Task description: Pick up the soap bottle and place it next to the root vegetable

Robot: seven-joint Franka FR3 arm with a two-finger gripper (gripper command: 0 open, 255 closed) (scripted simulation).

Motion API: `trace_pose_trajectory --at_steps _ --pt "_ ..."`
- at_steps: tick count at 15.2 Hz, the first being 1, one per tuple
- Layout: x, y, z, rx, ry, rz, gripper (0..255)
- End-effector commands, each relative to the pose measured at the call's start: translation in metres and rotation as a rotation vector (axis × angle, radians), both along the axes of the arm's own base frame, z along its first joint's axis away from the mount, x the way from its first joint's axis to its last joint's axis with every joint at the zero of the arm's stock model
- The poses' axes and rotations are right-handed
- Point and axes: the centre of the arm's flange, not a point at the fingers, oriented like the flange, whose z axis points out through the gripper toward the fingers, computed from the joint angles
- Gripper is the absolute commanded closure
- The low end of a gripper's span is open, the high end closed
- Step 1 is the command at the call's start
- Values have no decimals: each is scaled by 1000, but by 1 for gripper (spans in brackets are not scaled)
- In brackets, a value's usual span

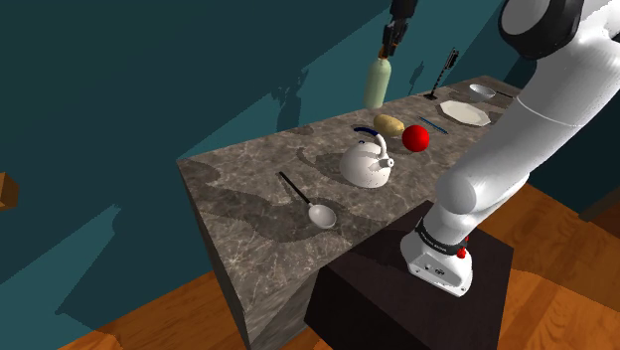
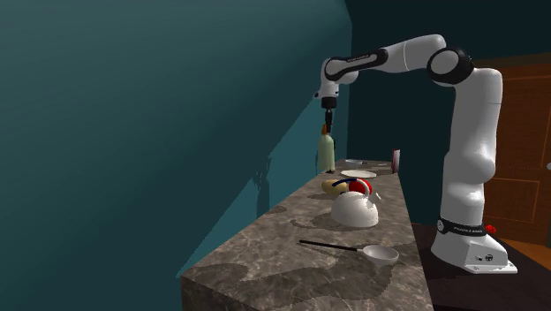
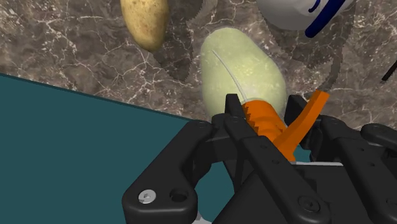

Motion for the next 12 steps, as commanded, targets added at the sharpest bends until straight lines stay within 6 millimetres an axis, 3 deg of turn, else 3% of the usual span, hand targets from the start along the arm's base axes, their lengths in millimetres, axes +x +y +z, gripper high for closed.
trace_pose_trajectory --at_steps 1,12 --pt "0 0 -10 -1 -1 0 255" --pt "0 0 -68 -1 -1 0 255"
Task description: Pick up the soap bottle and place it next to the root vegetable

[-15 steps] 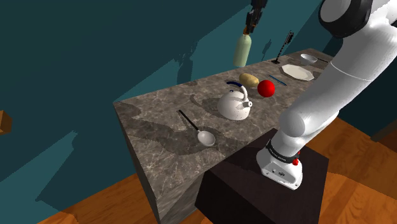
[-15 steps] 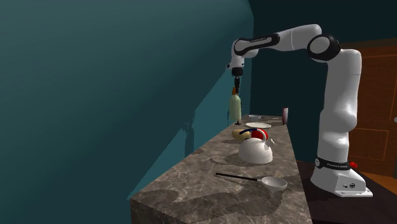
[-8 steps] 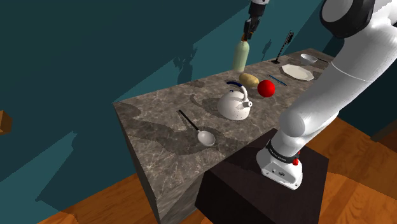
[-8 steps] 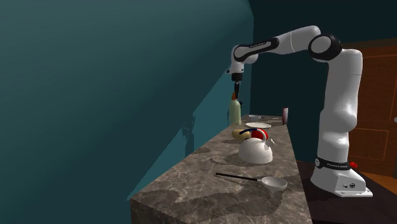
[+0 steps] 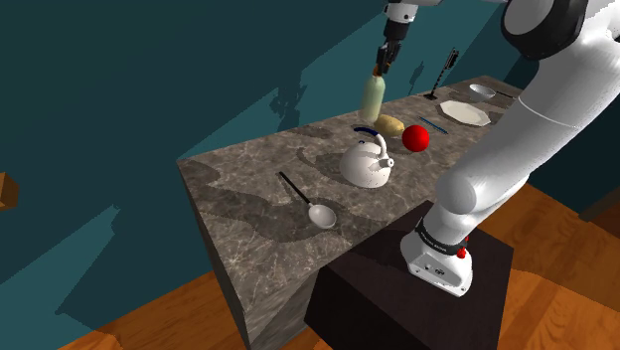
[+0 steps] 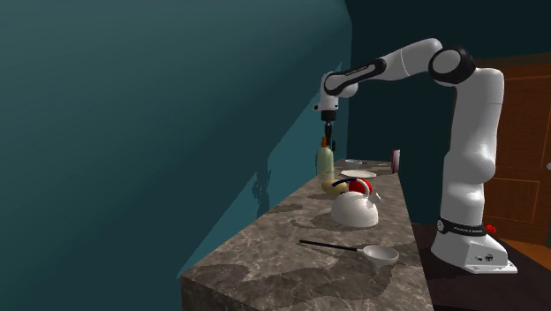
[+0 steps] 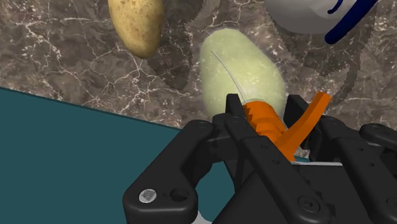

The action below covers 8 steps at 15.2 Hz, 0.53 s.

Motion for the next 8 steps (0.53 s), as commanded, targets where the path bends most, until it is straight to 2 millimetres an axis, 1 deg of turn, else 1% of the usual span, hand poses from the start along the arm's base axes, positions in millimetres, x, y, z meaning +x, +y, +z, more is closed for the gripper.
trace_pose_trajectory --at_steps 1,8 --pt "0 0 -10 -1 -1 0 255" --pt "0 0 -47 -1 -1 0 255"
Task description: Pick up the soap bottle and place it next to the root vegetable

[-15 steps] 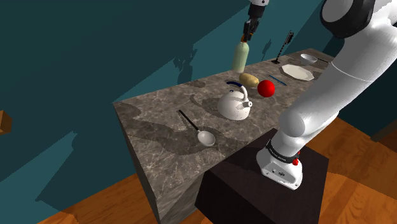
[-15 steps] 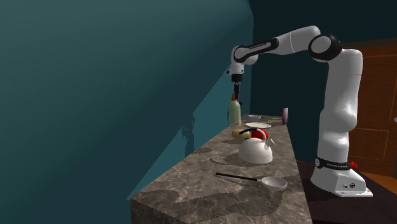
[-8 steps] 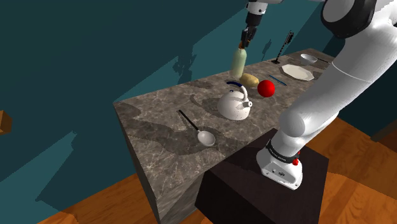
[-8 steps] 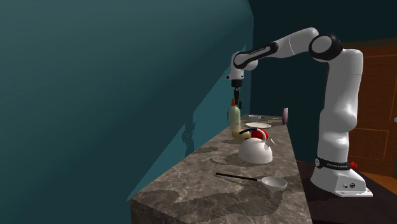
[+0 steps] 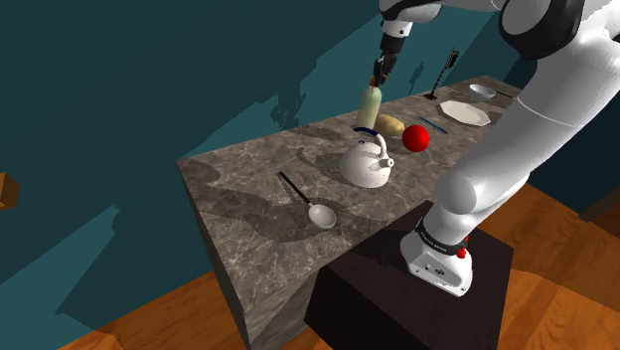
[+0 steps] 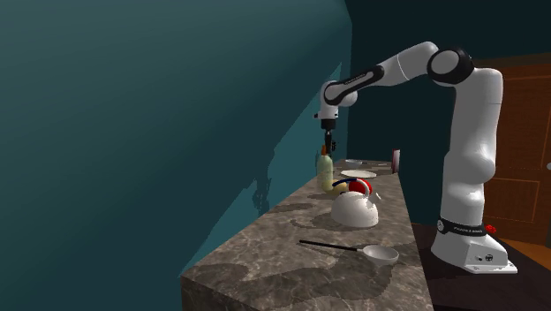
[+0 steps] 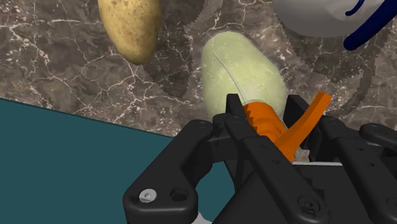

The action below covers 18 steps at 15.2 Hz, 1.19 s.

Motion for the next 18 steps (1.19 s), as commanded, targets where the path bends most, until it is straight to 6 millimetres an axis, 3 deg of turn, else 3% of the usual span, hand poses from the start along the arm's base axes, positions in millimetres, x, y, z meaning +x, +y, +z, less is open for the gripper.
trace_pose_trajectory --at_steps 1,11,18 --pt "1 1 -10 -1 -1 0 255" --pt "1 1 -63 -1 -1 0 255" --pt "1 1 -65 -1 -1 0 255"
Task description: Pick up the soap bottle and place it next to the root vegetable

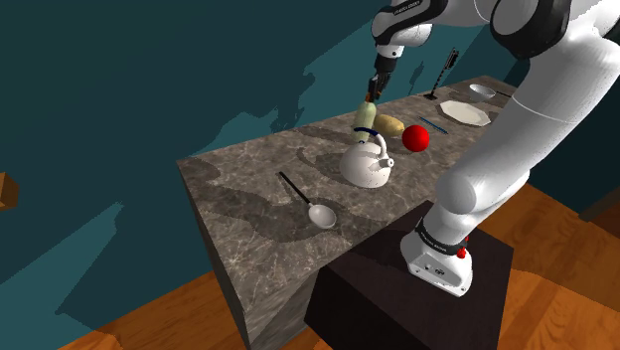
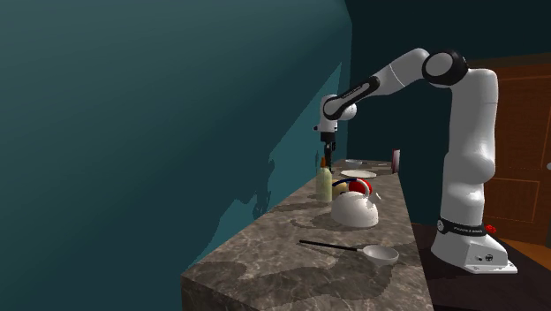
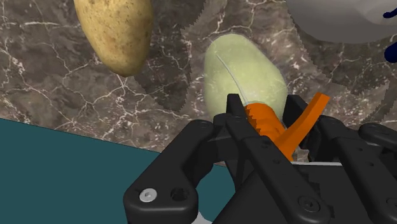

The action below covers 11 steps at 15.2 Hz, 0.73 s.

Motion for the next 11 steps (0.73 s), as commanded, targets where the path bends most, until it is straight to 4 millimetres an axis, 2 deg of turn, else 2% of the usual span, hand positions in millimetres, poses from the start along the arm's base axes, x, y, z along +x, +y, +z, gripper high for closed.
trace_pose_trajectory --at_steps 1,2,7,11 --pt "0 0 0 0 -1 0 255" --pt "0 0 0 0 0 0 0" --pt "0 0 0 0 -1 0 0" --pt "0 -1 50 0 -1 0 0"
